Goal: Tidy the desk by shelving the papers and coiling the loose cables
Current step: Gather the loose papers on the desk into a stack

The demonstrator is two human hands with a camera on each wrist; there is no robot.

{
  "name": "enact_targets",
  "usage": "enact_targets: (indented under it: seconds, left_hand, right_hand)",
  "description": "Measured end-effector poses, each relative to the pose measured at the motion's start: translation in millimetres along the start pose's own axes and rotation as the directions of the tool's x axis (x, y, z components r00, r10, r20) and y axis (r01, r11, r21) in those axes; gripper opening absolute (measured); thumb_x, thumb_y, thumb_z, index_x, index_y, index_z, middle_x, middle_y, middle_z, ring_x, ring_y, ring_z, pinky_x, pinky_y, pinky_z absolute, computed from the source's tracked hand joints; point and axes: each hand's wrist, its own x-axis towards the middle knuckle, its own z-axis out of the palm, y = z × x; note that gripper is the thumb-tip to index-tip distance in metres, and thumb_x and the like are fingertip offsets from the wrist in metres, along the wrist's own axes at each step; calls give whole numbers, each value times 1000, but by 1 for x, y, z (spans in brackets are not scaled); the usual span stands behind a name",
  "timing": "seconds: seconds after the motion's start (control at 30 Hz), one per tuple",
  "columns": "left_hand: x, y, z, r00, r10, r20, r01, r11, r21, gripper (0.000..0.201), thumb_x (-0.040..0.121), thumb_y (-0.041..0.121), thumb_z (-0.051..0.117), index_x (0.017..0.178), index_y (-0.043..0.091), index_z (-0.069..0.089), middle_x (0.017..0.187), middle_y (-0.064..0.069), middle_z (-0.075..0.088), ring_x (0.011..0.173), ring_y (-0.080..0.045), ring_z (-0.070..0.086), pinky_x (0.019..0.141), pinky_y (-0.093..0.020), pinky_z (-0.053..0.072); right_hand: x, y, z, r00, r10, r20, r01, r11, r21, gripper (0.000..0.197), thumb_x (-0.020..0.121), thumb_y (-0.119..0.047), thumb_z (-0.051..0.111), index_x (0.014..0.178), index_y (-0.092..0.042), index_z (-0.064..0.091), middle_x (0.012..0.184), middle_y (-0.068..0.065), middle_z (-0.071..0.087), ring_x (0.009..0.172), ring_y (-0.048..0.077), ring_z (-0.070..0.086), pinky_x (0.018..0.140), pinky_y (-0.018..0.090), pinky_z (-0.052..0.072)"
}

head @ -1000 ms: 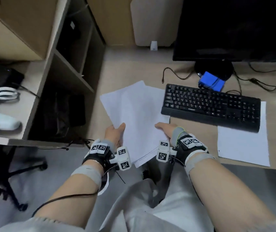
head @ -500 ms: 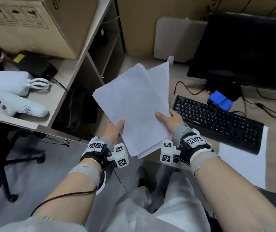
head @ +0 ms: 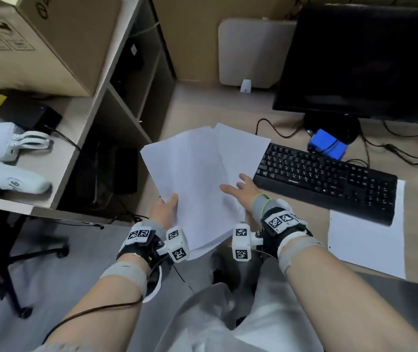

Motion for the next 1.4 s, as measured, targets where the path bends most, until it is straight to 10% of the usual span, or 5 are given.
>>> enact_targets:
  seconds: [0.3, 0.7, 0.9, 1.13, 1.4]
  left_hand:
    - [3, 14, -3, 1000, -9, 28, 11, 998, -60, 34, 96, 24, 60, 126, 7, 58, 123, -12, 66, 105, -27, 62, 90, -34, 46]
    - [22, 94, 35, 992, 120, 42, -125, 978, 167, 28, 90, 9, 49, 114, -1, 60, 100, -11, 61, 85, -25, 54, 75, -28, 38]
    - [66, 72, 56, 997, -69, 46, 39, 882, 470, 63, 79, 44, 60, 134, 13, 55, 145, -13, 43, 127, -36, 47, 105, -45, 41]
    - [65, 73, 60, 969, -242, 47, 236, 966, 110, 81, 79, 30, 73, 145, 10, 29, 139, -14, 48, 124, -39, 50, 105, -48, 41]
    - [34, 110, 35, 995, -82, -54, 77, 993, -88, 20, 83, -1, 58, 100, 7, 56, 75, -8, 52, 67, -25, 48, 46, -20, 32]
  right_hand:
    - [-13, -13, 4, 996, 80, 28, -81, 996, 35, 21, 76, -4, 65, 91, -17, 73, 102, 18, 74, 96, 40, 70, 87, 59, 54]
    - [8, -33, -10, 910, 361, -203, -396, 902, -169, 52, 96, -14, 41, 146, -4, 32, 132, 9, 48, 118, 28, 50, 88, 32, 35]
    - [87, -2, -15, 871, 411, -269, -483, 818, -314, 79, 83, -53, 53, 142, -3, 36, 138, 13, 44, 124, 29, 49, 102, 35, 36]
    - [82, -8, -10, 889, 436, -138, -453, 880, -142, 68, 84, -23, 69, 140, 1, 40, 86, 11, 48, 58, 16, 40, 62, 27, 41]
    - [52, -60, -14, 976, 101, -191, -93, 994, 51, 21, 78, 16, 58, 89, -3, 61, 70, 9, 55, 68, 20, 48, 51, 22, 38]
